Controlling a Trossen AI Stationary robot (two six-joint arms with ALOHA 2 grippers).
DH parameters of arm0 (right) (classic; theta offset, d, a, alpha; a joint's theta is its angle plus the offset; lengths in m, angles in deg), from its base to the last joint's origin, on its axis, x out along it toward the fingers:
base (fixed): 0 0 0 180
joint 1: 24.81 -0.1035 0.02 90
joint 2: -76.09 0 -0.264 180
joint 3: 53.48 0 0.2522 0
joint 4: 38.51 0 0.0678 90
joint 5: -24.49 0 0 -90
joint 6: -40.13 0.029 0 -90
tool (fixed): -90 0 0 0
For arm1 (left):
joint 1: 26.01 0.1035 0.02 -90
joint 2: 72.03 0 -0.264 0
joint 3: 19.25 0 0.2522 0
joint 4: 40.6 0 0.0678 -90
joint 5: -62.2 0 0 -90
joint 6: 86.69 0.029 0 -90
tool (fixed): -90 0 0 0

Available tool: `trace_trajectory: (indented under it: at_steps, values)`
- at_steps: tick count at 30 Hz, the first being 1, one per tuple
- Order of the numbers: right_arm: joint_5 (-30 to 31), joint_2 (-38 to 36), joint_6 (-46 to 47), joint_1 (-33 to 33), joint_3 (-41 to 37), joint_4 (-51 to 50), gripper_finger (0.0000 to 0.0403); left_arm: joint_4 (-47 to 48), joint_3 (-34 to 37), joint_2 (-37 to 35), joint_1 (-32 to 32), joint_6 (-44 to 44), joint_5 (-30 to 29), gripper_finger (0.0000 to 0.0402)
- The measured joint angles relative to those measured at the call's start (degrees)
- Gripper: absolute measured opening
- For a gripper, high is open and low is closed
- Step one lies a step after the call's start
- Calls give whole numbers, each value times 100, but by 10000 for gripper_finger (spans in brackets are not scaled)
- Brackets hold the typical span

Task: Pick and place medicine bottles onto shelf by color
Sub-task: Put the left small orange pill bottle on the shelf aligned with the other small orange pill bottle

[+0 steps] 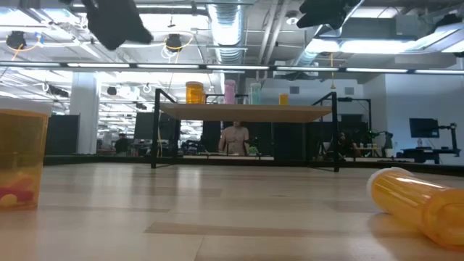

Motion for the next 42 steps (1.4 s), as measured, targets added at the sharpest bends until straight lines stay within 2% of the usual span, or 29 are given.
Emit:
trace_trajectory:
  at_steps: [3, 9, 12, 16, 19, 22, 28, 39, 42]
  values:
    - [0, -1, -2, 0, 0, -6, 221, 331, -215, 455, 4, -156, 146, 274]
    - [0, 2, -61, 0, 0, -35, 221, 849, -838, 1392, 3, -157, 1072, 274]
    - [0, -1, -90, 0, 2, -34, 221, 1340, -1271, 1717, -42, -166, 1272, 274]
    - [36, 1, -181, -1, 1, -4, 221, 1944, -1732, 1948, -137, -175, 1216, 274]
    - [613, -1, -201, -107, 2, 49, 221, 2292, -1750, 1970, -199, -230, 1066, 274]
    - [1059, -65, -390, -312, -2, 98, 221, 2278, -1747, 1942, -252, -357, 1032, 274]
    - [1182, -268, -540, -900, -10, 524, 221, 2258, -1742, 1918, -450, -483, 816, 274]
    - [1182, -1037, -621, -1465, -1758, 2222, 221, 2245, -1742, 1918, -551, -907, 800, 274]
    - [1182, -1366, -645, -1480, -1982, 2406, 221, 2159, -1740, 1949, -571, -888, 759, 274]
